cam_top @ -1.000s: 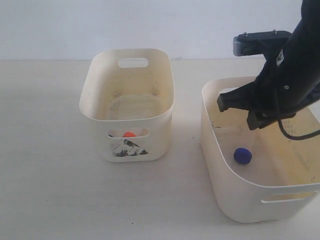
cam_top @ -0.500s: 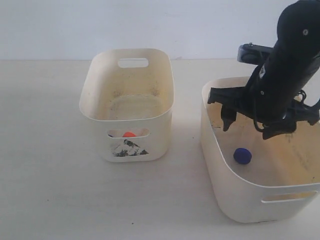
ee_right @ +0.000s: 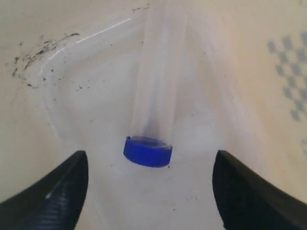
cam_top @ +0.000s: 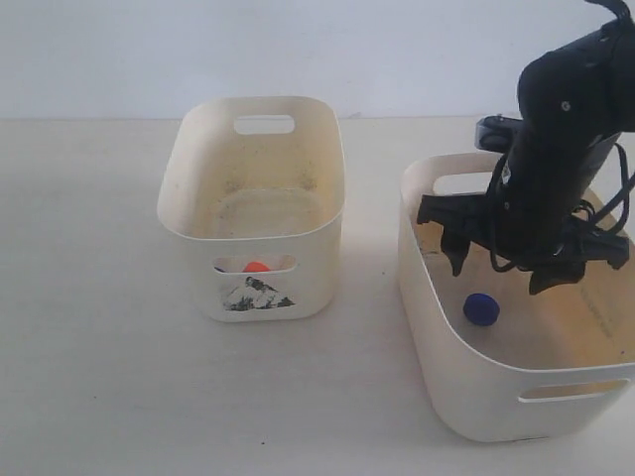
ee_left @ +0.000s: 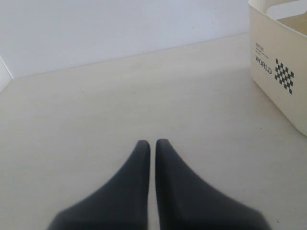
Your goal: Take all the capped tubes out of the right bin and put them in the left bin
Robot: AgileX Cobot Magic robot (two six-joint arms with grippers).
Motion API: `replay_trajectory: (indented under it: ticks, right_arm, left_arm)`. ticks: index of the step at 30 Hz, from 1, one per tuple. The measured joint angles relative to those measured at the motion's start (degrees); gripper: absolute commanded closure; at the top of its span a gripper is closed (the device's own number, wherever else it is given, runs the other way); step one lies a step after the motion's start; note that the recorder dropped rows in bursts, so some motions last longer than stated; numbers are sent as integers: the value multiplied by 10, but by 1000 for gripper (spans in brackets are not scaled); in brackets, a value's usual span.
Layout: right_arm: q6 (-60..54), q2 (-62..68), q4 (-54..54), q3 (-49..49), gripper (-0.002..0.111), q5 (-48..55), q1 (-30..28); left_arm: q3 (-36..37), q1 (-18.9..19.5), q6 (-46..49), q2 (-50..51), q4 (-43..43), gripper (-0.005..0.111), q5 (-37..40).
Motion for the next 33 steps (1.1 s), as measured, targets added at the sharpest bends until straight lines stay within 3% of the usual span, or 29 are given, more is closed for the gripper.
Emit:
replay_trajectory:
  ticks: [12, 13, 15, 18, 23, 27, 33]
  right_arm:
    - [41, 75, -33, 0, 41, -40, 0]
    - [42, 83, -34, 0, 45, -43, 0]
    - [44, 101, -34, 0, 66, -43, 0]
    - [45, 117, -30, -3, 109, -43, 0]
    - [-7, 118, -28, -6, 107, -21, 0]
    - [-75, 78, -19, -2, 107, 65, 0]
    - [-144, -127, -17, -1, 107, 157, -1]
  left_arm:
    - [0, 0, 0, 0, 0, 102, 0]
    - [0, 0, 0, 0, 0, 102, 0]
    - [0, 0, 0, 0, 0, 102, 0]
    - [0, 0, 0, 0, 0, 102, 0]
    - [0, 0, 0, 0, 0, 102, 0]
    - [0, 0, 0, 0, 0, 102, 0]
    - [0, 0, 0, 0, 0, 102, 0]
